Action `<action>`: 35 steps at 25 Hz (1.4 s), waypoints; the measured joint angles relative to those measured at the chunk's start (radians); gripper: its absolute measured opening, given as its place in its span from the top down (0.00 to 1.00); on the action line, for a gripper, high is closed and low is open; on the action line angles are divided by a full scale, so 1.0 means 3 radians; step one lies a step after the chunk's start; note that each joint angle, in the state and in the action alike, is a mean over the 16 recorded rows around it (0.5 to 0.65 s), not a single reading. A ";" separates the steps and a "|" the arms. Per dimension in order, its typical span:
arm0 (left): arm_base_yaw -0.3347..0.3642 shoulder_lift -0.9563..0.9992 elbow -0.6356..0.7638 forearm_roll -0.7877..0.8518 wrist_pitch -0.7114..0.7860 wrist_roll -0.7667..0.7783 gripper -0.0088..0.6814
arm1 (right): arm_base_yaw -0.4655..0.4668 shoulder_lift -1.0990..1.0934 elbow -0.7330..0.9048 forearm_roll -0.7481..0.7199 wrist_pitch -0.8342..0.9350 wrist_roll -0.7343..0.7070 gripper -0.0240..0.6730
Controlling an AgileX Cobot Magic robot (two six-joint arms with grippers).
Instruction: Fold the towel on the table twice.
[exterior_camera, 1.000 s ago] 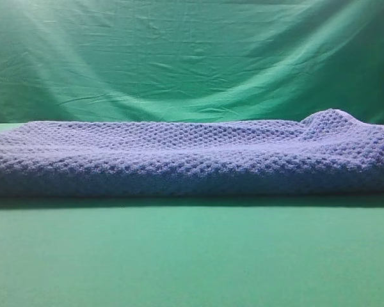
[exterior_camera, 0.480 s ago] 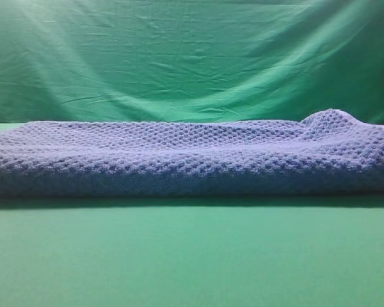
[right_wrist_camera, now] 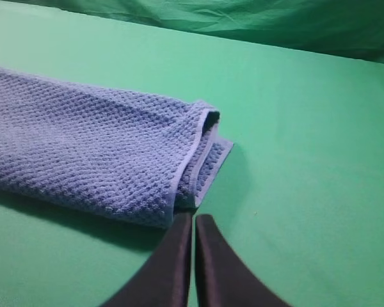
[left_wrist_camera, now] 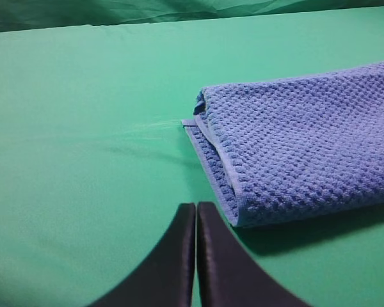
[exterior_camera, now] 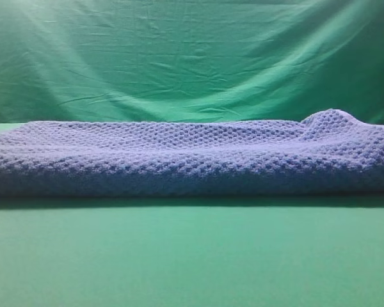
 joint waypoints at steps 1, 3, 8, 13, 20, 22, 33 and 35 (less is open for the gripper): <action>0.0000 0.0000 0.0000 0.0000 0.0000 0.0000 0.99 | 0.0000 0.0000 0.0033 -0.0022 -0.0052 0.0001 0.97; 0.0000 0.0001 0.0000 0.0000 0.0000 0.0000 0.99 | 0.0000 0.0000 0.0106 -0.0059 -0.0155 0.0007 0.97; 0.0000 0.0001 0.0000 0.0000 0.0000 0.0000 0.99 | 0.0000 0.0000 0.0297 -0.0069 -0.0375 0.0050 0.97; 0.0000 0.0001 0.0000 0.0000 0.0000 0.0000 0.99 | 0.0000 0.0000 0.0470 -0.0016 -0.0554 0.0102 0.97; 0.0000 0.0001 0.0000 0.0000 0.0000 0.0000 0.99 | 0.0000 0.0000 0.0532 0.0036 -0.0541 0.0160 0.97; 0.0000 0.0001 0.0000 0.0000 0.0000 0.0000 0.99 | 0.0000 0.0000 0.0534 0.0037 -0.0539 0.0165 0.97; 0.0000 0.0001 0.0000 0.0000 0.0000 0.0000 0.99 | -0.0061 0.0000 0.0537 0.0000 -0.0553 0.0156 0.97; 0.0000 0.0001 0.0000 0.0000 0.0000 0.0000 0.99 | -0.0130 -0.0003 0.0537 -0.0002 -0.0553 0.0155 0.97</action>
